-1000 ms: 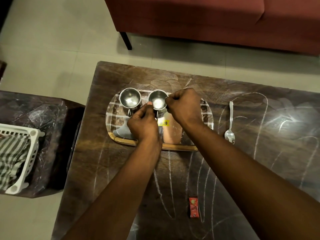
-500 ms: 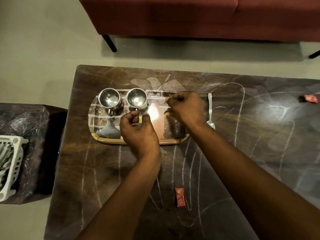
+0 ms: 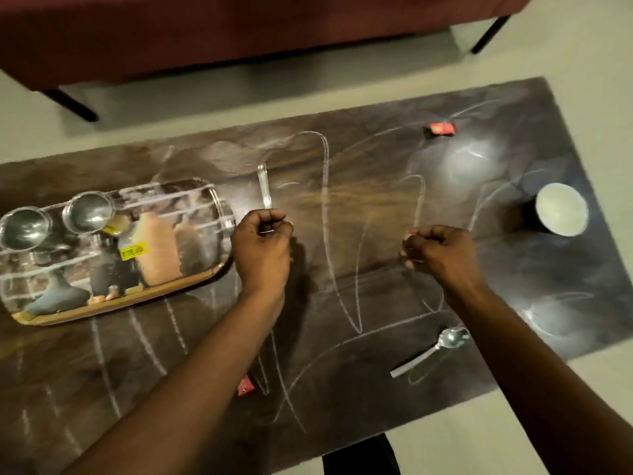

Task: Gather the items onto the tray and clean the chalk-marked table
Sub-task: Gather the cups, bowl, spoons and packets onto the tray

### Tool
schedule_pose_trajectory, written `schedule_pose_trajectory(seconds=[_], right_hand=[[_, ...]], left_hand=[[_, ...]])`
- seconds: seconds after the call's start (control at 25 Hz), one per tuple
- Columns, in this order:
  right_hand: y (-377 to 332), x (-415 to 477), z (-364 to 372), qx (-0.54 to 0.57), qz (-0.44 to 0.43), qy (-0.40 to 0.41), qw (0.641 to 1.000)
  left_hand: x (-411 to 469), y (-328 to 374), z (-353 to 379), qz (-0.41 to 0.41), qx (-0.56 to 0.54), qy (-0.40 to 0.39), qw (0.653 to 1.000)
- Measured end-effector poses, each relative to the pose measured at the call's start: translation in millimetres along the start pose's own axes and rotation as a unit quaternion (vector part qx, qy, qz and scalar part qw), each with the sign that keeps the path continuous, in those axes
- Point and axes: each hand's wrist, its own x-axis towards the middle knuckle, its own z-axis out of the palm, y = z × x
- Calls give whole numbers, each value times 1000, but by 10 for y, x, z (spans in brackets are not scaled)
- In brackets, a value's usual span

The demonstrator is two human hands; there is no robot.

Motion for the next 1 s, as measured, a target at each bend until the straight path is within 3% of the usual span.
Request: schedule_pose_trajectory(seconds=[0.16,0.4,0.72,1.0], right_hand=[[262,218,-886,61,20,96,993],[556,709,-2149,172,55,261,948],[790,1260,-2682,178,54,225,956],[797,1591,-2602,144,13,176,974]], left_hand=[[-282,-77,716,-54,34,-94,994],[-805,-125,2086,-96,57,-186,976],[-1186,-92,3597,-63,87,-262,959],[-1228,-208,4230,-78,122,-325,934]])
